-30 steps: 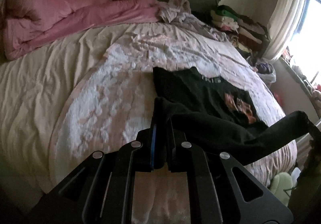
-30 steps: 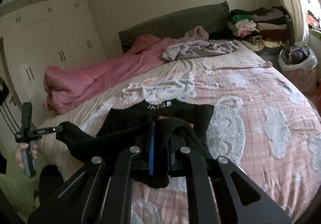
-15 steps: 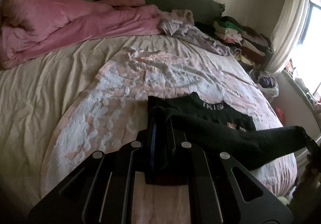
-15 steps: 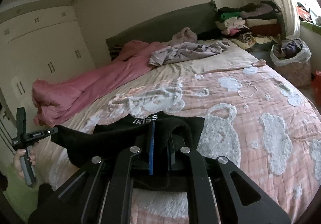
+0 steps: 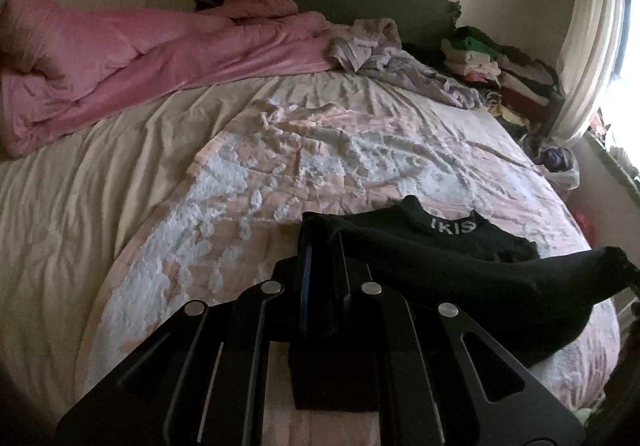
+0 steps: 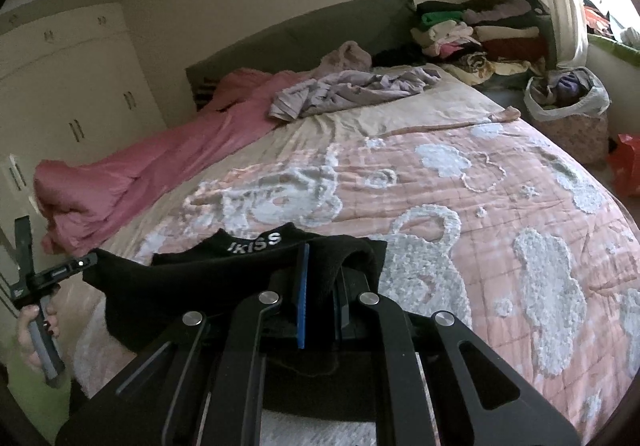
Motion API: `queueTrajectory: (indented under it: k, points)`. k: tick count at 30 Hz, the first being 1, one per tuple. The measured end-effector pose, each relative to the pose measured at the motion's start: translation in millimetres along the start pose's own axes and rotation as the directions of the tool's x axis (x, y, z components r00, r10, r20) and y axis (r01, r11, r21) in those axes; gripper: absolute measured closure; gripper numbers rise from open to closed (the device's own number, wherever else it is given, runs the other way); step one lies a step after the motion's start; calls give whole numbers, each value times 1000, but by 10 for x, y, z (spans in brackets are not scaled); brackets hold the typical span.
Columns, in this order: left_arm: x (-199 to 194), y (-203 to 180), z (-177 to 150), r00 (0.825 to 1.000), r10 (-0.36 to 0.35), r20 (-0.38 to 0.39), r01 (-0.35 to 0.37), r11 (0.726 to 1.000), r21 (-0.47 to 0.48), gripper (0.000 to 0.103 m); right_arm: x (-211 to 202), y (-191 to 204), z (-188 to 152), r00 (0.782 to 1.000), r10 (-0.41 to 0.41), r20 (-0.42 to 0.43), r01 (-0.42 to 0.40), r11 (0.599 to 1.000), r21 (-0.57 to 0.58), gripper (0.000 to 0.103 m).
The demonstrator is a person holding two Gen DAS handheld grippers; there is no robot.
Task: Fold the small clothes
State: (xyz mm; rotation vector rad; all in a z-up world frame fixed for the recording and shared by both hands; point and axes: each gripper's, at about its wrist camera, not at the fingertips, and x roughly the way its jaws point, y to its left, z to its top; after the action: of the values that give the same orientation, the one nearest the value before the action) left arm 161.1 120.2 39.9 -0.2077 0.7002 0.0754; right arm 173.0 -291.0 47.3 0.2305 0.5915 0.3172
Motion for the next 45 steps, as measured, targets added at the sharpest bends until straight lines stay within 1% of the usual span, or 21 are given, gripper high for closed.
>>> queueTrajectory:
  k: [5, 14, 16, 17, 18, 19, 20, 21, 22, 23, 24, 28, 31, 33, 36, 39, 40, 41, 42, 43, 45]
  points:
    - [203, -17, -1, 1000, 22, -13, -22, 1000, 5, 100, 185, -58, -9, 999, -35, -20, 35, 999, 16, 95]
    - [446, -5, -133, 998, 64, -27, -63, 998, 25, 99, 453, -140, -177, 994, -84, -72, 85, 996, 16, 95]
    - [478, 9, -150, 997, 73, -29, -73, 997, 26, 96, 492, -144, -208, 993, -93, -79, 94, 996, 10, 94]
    - [485, 16, -156, 997, 77, -28, -76, 997, 28, 95, 510, -144, -222, 992, -97, -83, 98, 995, 7, 92]
    - [488, 27, -165, 996, 80, -27, -79, 996, 28, 91, 535, -147, -242, 991, -104, -89, 105, 994, 3, 91]
    - [493, 39, -167, 996, 86, -25, -85, 996, 28, 86, 543, -148, -254, 990, -111, -91, 111, 994, 2, 85]
    - [488, 50, -170, 996, 90, -23, -89, 996, 29, 84, 552, -153, -264, 988, -121, -93, 121, 993, 1, 72]
    - [476, 59, -170, 996, 89, -21, -89, 996, 28, 82, 551, -161, -273, 987, -130, -90, 131, 991, 4, 64]
    - [449, 73, -168, 996, 86, -16, -86, 996, 22, 80, 533, -172, -274, 987, -137, -80, 138, 990, 11, 53]
    - [417, 73, -168, 996, 89, -6, -88, 996, 19, 77, 510, -182, -272, 988, -141, -68, 143, 990, 18, 49]
    - [377, 66, -163, 995, 96, 9, -96, 995, 22, 75, 474, -192, -265, 988, -144, -53, 146, 989, 24, 49]
    - [171, 20, -136, 990, 117, 78, -120, 992, 45, 75, 359, -160, -257, 989, -147, -13, 147, 989, 0, 49]
    - [55, -34, -143, 991, 91, 94, -97, 993, 62, 75, 324, -28, -288, 993, -116, -13, 115, 992, -56, 49]
    - [1, -129, -187, 993, 66, 94, -75, 993, 92, 75, 327, 116, -323, 996, -86, -22, 84, 990, -110, 49]
    - [11, -311, -270, 998, 8, 57, -16, 990, 142, 75, 341, 366, -381, 998, -46, -37, 39, 981, -192, 49]
    - [55, -487, -370, 999, -21, 27, 16, 981, 195, 75, 368, 575, -443, 998, 8, -67, -24, 969, -246, 50]
    - [88, -558, -424, 1000, -29, 11, 26, 976, 217, 75, 379, 628, -463, 997, 20, -81, -41, 965, -259, 56]
    - [114, -600, -458, 999, -35, -3, 35, 972, 232, 75, 394, 678, -484, 995, 31, -95, -55, 961, -271, 66]
    - [142, -656, -506, 999, -42, -24, 47, 966, 253, 81, 424, 747, -521, 992, 47, -121, -81, 953, -291, 70]
    - [178, -741, -577, 998, -50, -49, 62, 956, 286, 90, 446, 787, -552, 989, 54, -141, -95, 948, -304, 72]
    - [239, -832, -666, 995, -57, -78, 79, 944, 319, 91, 487, 865, -624, 980, 63, -186, -123, 935, -331, 73]
